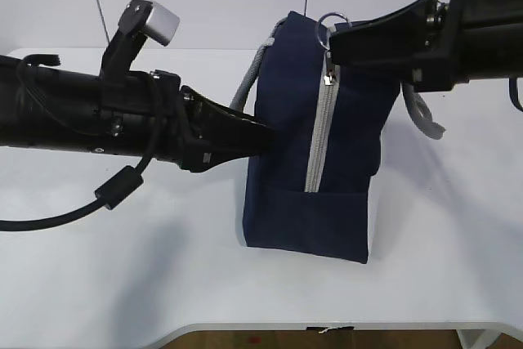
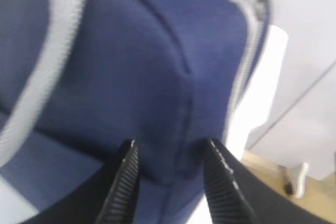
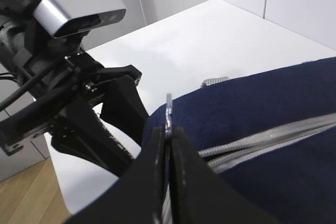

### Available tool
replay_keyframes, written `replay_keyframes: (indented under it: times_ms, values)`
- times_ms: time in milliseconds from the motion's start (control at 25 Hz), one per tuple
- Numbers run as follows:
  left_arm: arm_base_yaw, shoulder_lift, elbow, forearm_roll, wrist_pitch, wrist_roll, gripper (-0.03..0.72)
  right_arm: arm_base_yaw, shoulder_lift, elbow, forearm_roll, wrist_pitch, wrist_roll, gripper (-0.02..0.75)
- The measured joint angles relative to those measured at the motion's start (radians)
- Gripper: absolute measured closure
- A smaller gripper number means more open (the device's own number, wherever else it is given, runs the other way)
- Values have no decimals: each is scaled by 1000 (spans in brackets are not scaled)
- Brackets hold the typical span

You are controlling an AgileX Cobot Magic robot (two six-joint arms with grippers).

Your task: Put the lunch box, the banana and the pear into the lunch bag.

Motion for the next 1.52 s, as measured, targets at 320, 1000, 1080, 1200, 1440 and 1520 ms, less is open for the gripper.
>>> replay_keyframes:
  times_ms: [320, 1000, 1080, 1200, 1440, 1520]
  values:
    - [0, 0, 0, 2, 56, 6, 374, 0, 0, 0, 0, 4, 0, 731]
    - [0, 0, -6, 3, 0, 32, 462, 0, 0, 0, 2, 15, 0, 731]
    - [0, 0, -15, 3, -7, 32, 463, 0, 0, 0, 2, 19, 0, 731]
    - [0, 0, -24, 3, -14, 32, 472, 0, 0, 0, 2, 22, 2, 731]
    - [0, 0, -27, 4, -16, 32, 538, 0, 0, 0, 2, 24, 7, 731]
    - [0, 0, -27, 4, -16, 32, 545, 0, 0, 0, 2, 24, 7, 731]
